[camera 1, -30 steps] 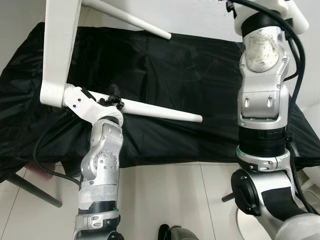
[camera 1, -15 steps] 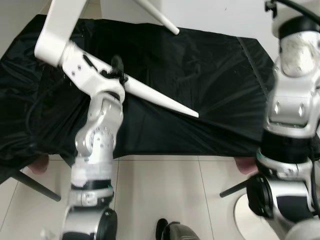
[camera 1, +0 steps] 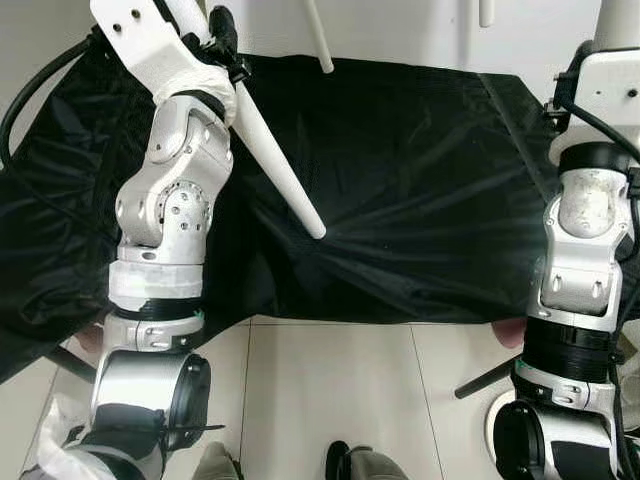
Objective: Building children table
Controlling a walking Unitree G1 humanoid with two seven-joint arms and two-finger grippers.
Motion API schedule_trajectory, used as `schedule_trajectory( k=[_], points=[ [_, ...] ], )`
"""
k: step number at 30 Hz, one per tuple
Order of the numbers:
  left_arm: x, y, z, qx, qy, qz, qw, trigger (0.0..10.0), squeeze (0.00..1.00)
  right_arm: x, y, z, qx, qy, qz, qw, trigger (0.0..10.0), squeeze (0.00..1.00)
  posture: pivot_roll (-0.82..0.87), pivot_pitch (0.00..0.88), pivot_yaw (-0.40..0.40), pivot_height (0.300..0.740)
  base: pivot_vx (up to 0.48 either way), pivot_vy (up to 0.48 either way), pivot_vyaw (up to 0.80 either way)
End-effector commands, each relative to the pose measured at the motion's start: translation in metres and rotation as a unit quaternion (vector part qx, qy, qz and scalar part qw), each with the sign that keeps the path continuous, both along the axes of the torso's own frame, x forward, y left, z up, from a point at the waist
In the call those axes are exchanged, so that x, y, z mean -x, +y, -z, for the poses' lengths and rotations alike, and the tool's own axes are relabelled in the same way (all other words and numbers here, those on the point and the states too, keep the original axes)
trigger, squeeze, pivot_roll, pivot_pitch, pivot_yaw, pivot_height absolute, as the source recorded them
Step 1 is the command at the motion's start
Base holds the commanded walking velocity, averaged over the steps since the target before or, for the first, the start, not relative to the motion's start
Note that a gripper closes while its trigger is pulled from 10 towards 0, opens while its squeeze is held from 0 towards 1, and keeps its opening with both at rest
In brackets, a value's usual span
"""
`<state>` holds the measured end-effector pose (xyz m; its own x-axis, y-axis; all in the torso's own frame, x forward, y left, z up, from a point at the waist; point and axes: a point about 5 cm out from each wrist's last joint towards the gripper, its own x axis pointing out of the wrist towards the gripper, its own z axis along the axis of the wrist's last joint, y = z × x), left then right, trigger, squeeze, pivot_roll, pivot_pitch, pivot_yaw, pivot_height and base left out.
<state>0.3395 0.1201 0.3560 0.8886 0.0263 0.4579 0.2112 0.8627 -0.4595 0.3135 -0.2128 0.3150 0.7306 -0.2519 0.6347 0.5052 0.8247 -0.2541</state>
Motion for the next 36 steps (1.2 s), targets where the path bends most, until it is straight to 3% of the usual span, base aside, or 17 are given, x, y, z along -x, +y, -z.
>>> schedule_trajectory(
  k=[1,2,4,6,8,13,14,15,16,17,21,22,30,31,34,35,36],
  points=[
    [0.045,-0.002,-0.062,0.008,-0.207,0.069,0.976,0.0,0.00,-0.019,-0.010,0.068,-0.069,0.130,-0.024,0.989,0.0,0.00,0.07,0.121,-0.003,0.740,0.000,0.000,0.00],
    [0.045,-0.008,-0.057,-0.003,-0.197,0.078,0.977,0.0,0.00,-0.022,-0.012,0.082,-0.115,0.138,-0.049,0.982,0.0,0.00,0.07,0.125,-0.002,0.740,0.000,0.000,0.00],
    [0.044,-0.013,-0.054,-0.011,-0.189,0.084,0.978,0.0,0.00,-0.022,-0.012,0.090,-0.146,0.139,-0.064,0.977,0.0,0.00,0.07,0.125,-0.001,0.740,0.000,0.000,0.00],
    [0.043,-0.017,-0.048,-0.023,-0.176,0.086,0.980,0.0,0.00,-0.022,-0.011,0.096,-0.149,0.144,-0.072,0.976,0.0,0.00,0.07,0.130,0.002,0.740,0.000,0.000,0.00],
    [0.036,-0.027,-0.035,-0.052,-0.138,0.088,0.985,0.0,0.00,-0.023,-0.009,0.110,-0.188,0.146,-0.096,0.967,0.0,0.00,0.08,0.134,0.006,0.740,0.000,0.000,0.00],
    [0.030,-0.034,-0.033,-0.070,-0.126,0.101,0.984,0.0,0.00,-0.024,-0.008,0.118,-0.210,0.147,-0.104,0.961,0.0,0.00,0.08,0.137,0.009,0.740,0.000,0.000,0.00],
    [0.026,-0.036,-0.032,-0.087,-0.113,0.102,0.985,6.5,0.00,-0.024,-0.006,0.121,-0.214,0.150,-0.109,0.959,4.3,0.00,0.08,0.137,0.012,0.740,0.000,0.000,0.00],
    [0.023,-0.038,-0.030,-0.100,-0.104,0.097,0.985,10.0,0.00,-0.025,-0.005,0.125,-0.218,0.152,-0.111,0.958,4.7,0.00,0.08,0.138,0.013,0.740,0.000,0.000,0.00],
    [0.021,-0.038,-0.029,-0.109,-0.099,0.092,0.985,10.0,0.00,-0.025,-0.005,0.126,-0.221,0.153,-0.113,0.957,4.7,0.00,0.08,0.138,0.013,0.740,0.000,0.000,0.00],
    [0.020,-0.041,-0.026,-0.112,-0.090,0.098,0.985,10.0,0.00,-0.025,-0.005,0.129,-0.225,0.153,-0.114,0.955,10.0,0.00,0.09,0.138,0.012,0.740,0.000,0.000,0.00],
    [0.020,-0.044,-0.021,-0.116,-0.080,0.112,0.984,10.0,0.00,-0.025,-0.004,0.132,-0.230,0.153,-0.117,0.954,10.0,0.00,0.09,0.138,0.012,0.740,0.000,0.000,0.00],
    [0.021,-0.044,-0.020,-0.119,-0.078,0.112,0.984,10.0,1.00,-0.025,-0.005,0.132,-0.231,0.151,-0.118,0.954,10.0,1.00,0.09,0.138,0.011,0.740,0.000,0.000,0.00],
    [0.022,-0.045,-0.015,-0.136,-0.077,0.122,0.980,10.0,1.00,-0.025,-0.009,0.131,-0.249,0.130,-0.136,0.950,10.0,1.00,0.09,0.140,0.010,0.740,0.000,0.000,0.00],
    [0.024,-0.045,-0.013,-0.148,-0.079,0.124,0.978,10.0,0.74,-0.024,-0.010,0.129,-0.247,0.123,-0.136,0.951,10.0,1.00,0.09,0.142,0.009,0.740,0.000,0.000,0.00],
    [0.025,-0.045,-0.012,-0.164,-0.080,0.125,0.975,10.0,0.74,-0.024,-0.011,0.128,-0.244,0.112,-0.137,0.954,10.0,1.00,0.09,0.142,0.009,0.740,0.000,0.000,0.00],
    [0.025,-0.045,-0.011,-0.167,-0.081,0.131,0.974,10.0,0.00,-0.023,-0.011,0.127,-0.243,0.107,-0.138,0.954,10.0,1.00,0.10,0.147,0.006,0.740,0.000,0.000,0.00],
    [0.027,-0.044,-0.007,-0.177,-0.081,0.139,0.971,10.0,0.00,-0.021,-0.010,0.126,-0.239,0.099,-0.139,0.956,10.0,0.00,0.10,0.148,0.005,0.740,0.000,0.000,0.00]
  ],
)
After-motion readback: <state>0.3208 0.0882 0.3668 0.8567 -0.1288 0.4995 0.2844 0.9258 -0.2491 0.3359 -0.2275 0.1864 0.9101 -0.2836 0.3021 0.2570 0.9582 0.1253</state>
